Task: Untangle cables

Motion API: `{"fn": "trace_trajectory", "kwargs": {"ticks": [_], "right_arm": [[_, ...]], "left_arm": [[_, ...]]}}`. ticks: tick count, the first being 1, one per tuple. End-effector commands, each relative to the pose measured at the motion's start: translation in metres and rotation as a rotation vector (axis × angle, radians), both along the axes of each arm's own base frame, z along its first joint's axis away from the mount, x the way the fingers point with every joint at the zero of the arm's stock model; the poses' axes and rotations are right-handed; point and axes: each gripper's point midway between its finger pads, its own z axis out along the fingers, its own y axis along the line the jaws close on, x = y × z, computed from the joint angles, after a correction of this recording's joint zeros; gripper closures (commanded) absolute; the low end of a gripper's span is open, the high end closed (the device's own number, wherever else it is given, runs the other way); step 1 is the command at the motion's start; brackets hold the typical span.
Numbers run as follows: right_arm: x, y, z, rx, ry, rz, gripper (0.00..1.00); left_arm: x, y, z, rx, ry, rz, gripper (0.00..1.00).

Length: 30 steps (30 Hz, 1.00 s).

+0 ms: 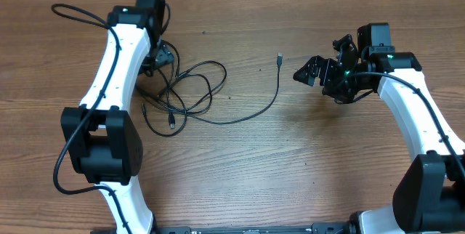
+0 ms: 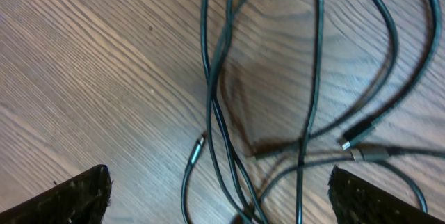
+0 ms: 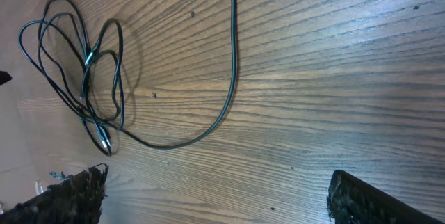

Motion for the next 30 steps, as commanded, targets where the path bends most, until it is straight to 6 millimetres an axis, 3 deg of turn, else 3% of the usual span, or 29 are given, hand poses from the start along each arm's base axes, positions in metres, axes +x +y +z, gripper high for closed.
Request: {"fn": "trace_trajectory", "kwargs": {"ticks": [1, 10, 19, 30], "right_arm": [[0.001, -0.003, -0.003, -0.009, -0.002, -0.003, 0.00], [0.002, -0.003, -0.003, -0.009, -0.005, -0.003, 0.00], [0.006, -0.003, -0.001, -0.009, -0.025, -0.003, 0.00], [0.008, -0.003, 0.000, -0.009, -0.035, -0.003, 0.00]], "left_arm": [[0.005, 0.014, -0.006, 0.015, -0.008, 0.045, 0.00], [0.016, 0.041, -0.037, 0.007, 0.005, 0.112, 0.00], [0.024, 0.076, -0.046, -0.012, -0.039, 0.196, 0.00], [0.030, 0.080, -0.059, -0.023, -0.041, 0.190, 0.00]]}}
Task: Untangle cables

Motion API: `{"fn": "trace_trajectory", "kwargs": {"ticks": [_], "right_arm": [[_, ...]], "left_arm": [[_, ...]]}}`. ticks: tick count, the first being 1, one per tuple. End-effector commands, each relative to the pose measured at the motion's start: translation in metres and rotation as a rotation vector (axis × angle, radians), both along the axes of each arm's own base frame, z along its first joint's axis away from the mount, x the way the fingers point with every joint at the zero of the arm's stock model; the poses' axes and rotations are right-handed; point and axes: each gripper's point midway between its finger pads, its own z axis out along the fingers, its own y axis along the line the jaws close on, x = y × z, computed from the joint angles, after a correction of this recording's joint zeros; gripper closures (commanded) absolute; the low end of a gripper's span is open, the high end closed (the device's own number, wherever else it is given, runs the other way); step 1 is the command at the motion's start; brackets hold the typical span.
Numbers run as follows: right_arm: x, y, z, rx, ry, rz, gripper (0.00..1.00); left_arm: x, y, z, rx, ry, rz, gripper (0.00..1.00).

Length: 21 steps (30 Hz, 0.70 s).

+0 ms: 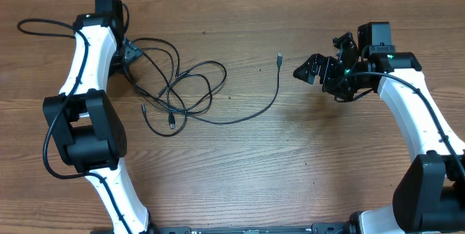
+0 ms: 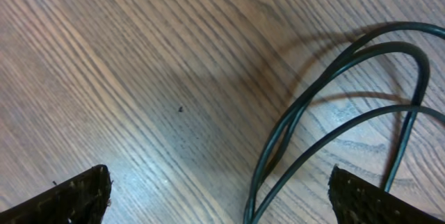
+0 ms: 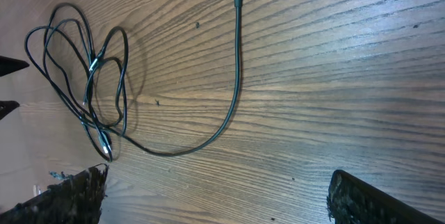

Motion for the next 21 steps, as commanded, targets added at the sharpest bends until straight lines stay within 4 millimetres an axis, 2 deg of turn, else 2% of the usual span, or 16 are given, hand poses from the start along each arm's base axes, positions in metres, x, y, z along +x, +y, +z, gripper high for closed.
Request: {"fn": "trace_trajectory", "kwargs": {"ticks": [1, 12, 19, 21], "right_arm": [[0.001, -0.003, -0.003, -0.008, -0.001, -0.003, 0.00], [0.001, -0.003, -0.003, -0.008, -0.001, -0.003, 0.00], [0.001, -0.003, -0.003, -0.008, -0.002, -0.003, 0.00], [0.001, -0.003, -0.003, -0.008, -0.001, -0.003, 0.00]], "left_arm": [[0.002, -0.002, -0.019, -0.004, 0.034, -0.006, 0.00], [-0.002, -0.002, -0.054, -0.010, 0.103, -0.004, 0.00], [-0.002, -0.002, -0.056, -0.010, 0.106, -0.004, 0.01], [-0.001, -0.002, -0.056, -0.010, 0.104, -0.004, 0.05]]}}
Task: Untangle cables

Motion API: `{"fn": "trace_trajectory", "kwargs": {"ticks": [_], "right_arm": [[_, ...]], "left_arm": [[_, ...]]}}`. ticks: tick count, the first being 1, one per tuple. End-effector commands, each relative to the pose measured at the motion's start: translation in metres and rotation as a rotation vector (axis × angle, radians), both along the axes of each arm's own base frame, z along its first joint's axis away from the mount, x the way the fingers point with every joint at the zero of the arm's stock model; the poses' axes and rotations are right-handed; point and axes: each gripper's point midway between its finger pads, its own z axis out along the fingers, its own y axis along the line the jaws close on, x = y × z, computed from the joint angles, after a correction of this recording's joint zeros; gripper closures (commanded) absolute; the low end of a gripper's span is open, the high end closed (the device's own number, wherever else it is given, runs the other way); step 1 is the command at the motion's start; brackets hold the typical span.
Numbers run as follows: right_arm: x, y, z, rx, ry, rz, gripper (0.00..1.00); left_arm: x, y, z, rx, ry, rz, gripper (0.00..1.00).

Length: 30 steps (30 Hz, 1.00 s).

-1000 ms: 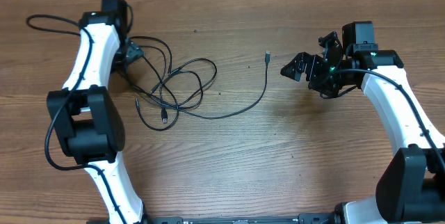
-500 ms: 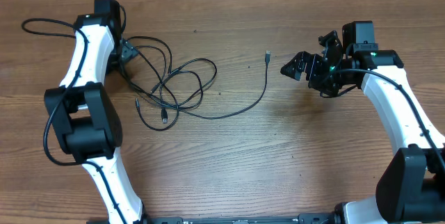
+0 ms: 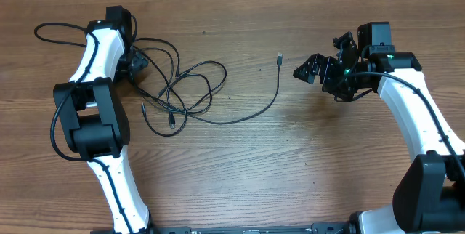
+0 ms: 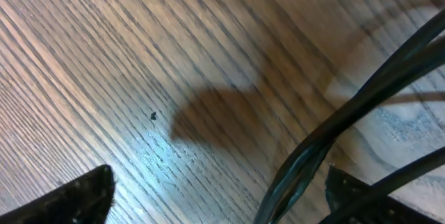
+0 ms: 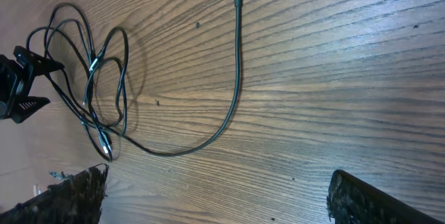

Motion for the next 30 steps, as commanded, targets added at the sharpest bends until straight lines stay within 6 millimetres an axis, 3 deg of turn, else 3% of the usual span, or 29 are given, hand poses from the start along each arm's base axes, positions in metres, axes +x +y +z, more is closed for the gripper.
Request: {"fn": "trace_trajectory", "kwargs": {"ticks": [1, 6, 13, 18, 21, 26, 30], "right_arm": [[0.001, -0.003, -0.003, -0.009, 0.000, -0.003, 0.00], [0.001, -0.003, -0.003, -0.009, 0.002, -0.003, 0.00], [0.001, -0.003, -0.003, -0.009, -0.002, -0.003, 0.00], [0.003, -0.003, -0.002, -0.009, -0.010, -0.003, 0.00], [0.004, -0.003, -0.002, -0.009, -0.012, -0.003, 0.00], [0.007, -0.003, -0.001, -0.009, -0.029, -0.003, 0.00], [0.007, -0.003, -0.001, -0.009, -0.031, -0.003, 0.00]], "left_arm": [[0.003, -0.002, -0.002, -0.002, -0.006, -0.003, 0.06], [0.007, -0.008, -0.004, -0.040, -0.022, -0.005, 0.09], [0.005, -0.008, -0.004, -0.041, -0.013, -0.006, 0.31], [0.002, -0.010, -0.004, -0.043, 0.000, -0.009, 0.68], [-0.002, -0.011, -0.004, -0.045, 0.017, -0.008, 0.96], [-0.009, -0.022, 0.004, -0.109, 0.054, -0.009, 0.96], [-0.008, -0.023, 0.026, -0.121, 0.058, -0.010, 0.96]]}}
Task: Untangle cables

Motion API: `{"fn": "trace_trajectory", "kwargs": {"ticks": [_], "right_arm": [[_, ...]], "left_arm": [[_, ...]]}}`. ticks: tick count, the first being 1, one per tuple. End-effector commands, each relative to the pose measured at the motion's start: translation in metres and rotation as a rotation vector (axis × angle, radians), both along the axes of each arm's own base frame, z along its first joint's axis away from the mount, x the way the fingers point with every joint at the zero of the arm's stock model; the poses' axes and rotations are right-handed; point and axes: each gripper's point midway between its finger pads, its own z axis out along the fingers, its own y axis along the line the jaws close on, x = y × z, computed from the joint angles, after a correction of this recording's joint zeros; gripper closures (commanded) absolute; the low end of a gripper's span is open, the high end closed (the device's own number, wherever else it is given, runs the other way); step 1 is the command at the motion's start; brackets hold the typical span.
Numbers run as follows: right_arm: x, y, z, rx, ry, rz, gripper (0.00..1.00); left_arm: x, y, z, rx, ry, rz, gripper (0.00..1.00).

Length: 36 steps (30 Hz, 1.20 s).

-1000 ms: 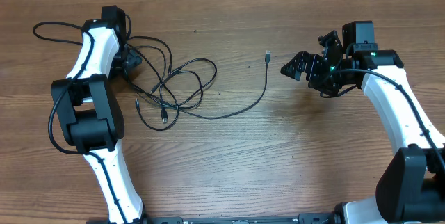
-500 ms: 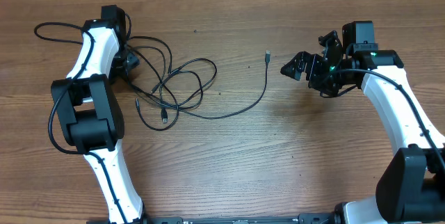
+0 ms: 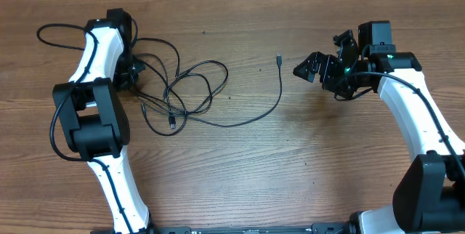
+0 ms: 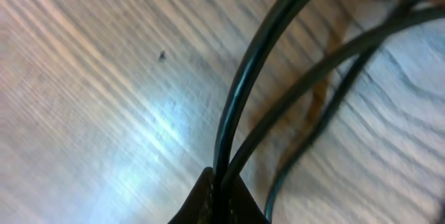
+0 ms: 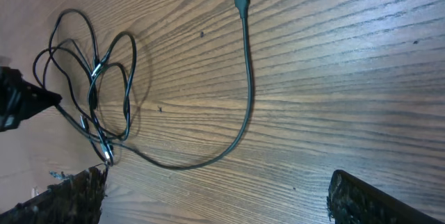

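A tangle of thin black cables lies on the left half of the wooden table. One long strand curves right from it and ends in a small plug, also the plug in the right wrist view. My left gripper is at the tangle's left edge. In its wrist view the left gripper is shut on two cable strands. My right gripper hovers open just right of the plug, nothing between its fingers. The tangle shows far left there.
The left arm's own black supply cable loops over the table's far left corner. Bare wooden table lies between the arms and toward the front edge.
My left gripper was open low over two strands at the tangle's left edge; now it is shut on them. The tangle and the long strand have shifted slightly. The right gripper stays open.
My left gripper was open above the tangle's left part. Then it stood open at the tangle's upper left edge over a few loops, then close down on two strands. Now it pinches those strands. My right gripper stayed open by the plug throughout.
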Motion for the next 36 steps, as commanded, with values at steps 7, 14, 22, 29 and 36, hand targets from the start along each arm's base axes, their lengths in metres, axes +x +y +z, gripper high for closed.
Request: {"fn": "trace_trajectory", "kwargs": {"ticks": [7, 14, 22, 29, 36], "right_arm": [[0.001, -0.003, -0.003, -0.008, 0.000, -0.003, 0.00], [0.001, -0.003, -0.003, -0.009, 0.002, -0.003, 0.00], [0.001, -0.003, -0.003, -0.009, 0.001, -0.003, 0.00], [0.001, -0.003, -0.003, -0.009, 0.001, -0.003, 0.00], [0.001, -0.003, -0.003, -0.009, 0.001, -0.003, 0.00]], "left_arm": [[0.032, -0.010, 0.088, -0.043, -0.126, -0.010, 0.96], [0.045, -0.028, 0.174, -0.115, -0.299, -0.070, 0.96], [0.050, -0.060, 0.224, -0.165, -0.435, -0.165, 0.93], [0.051, -0.069, 0.224, -0.114, -0.422, -0.226, 0.81], [0.049, -0.053, 0.224, -0.011, -0.401, -0.211, 0.17]]}}
